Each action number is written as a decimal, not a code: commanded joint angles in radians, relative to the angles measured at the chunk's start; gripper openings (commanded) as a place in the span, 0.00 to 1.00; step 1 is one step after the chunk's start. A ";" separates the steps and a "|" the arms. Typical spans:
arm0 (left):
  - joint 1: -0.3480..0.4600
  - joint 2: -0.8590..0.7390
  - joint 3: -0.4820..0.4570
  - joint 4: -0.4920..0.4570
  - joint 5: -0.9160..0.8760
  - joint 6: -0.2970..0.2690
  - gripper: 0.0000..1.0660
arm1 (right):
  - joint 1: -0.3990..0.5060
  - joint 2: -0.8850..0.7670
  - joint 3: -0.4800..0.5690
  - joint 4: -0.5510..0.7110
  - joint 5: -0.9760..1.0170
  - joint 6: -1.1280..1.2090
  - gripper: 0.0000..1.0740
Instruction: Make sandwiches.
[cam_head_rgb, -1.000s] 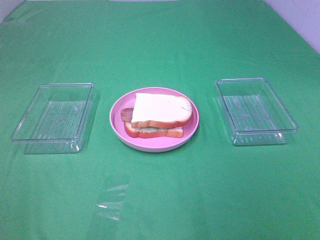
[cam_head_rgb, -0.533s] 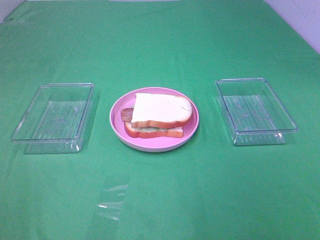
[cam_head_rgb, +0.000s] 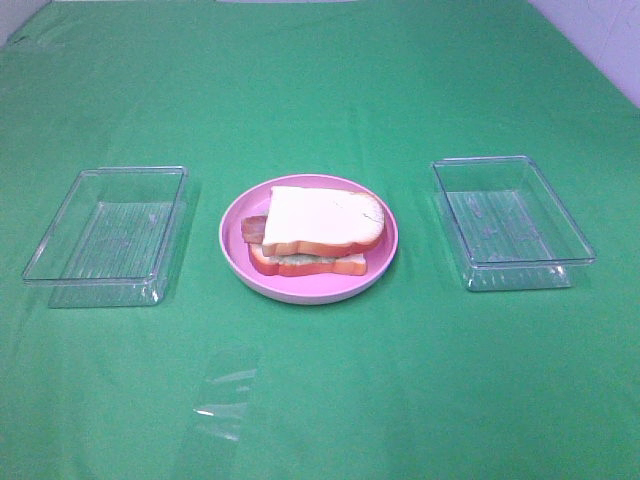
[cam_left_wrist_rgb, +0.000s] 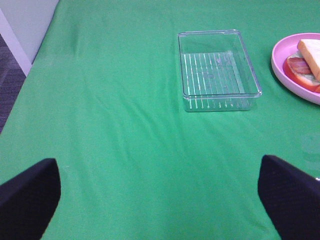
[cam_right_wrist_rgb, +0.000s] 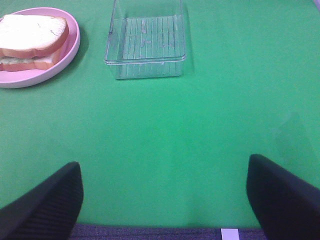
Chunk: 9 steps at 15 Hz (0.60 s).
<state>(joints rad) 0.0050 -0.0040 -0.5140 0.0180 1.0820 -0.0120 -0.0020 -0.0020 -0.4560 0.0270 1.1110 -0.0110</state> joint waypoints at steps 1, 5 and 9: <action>-0.001 -0.019 -0.001 0.001 -0.010 0.001 0.94 | -0.001 -0.032 0.003 -0.005 -0.003 0.004 0.80; -0.001 -0.019 -0.001 0.001 -0.010 0.001 0.94 | -0.001 -0.032 0.003 -0.005 -0.003 0.004 0.80; -0.001 -0.018 -0.001 0.001 -0.010 0.000 0.94 | -0.001 -0.032 0.003 -0.005 -0.003 0.004 0.80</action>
<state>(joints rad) 0.0050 -0.0040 -0.5140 0.0180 1.0820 -0.0120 -0.0020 -0.0020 -0.4560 0.0270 1.1110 -0.0110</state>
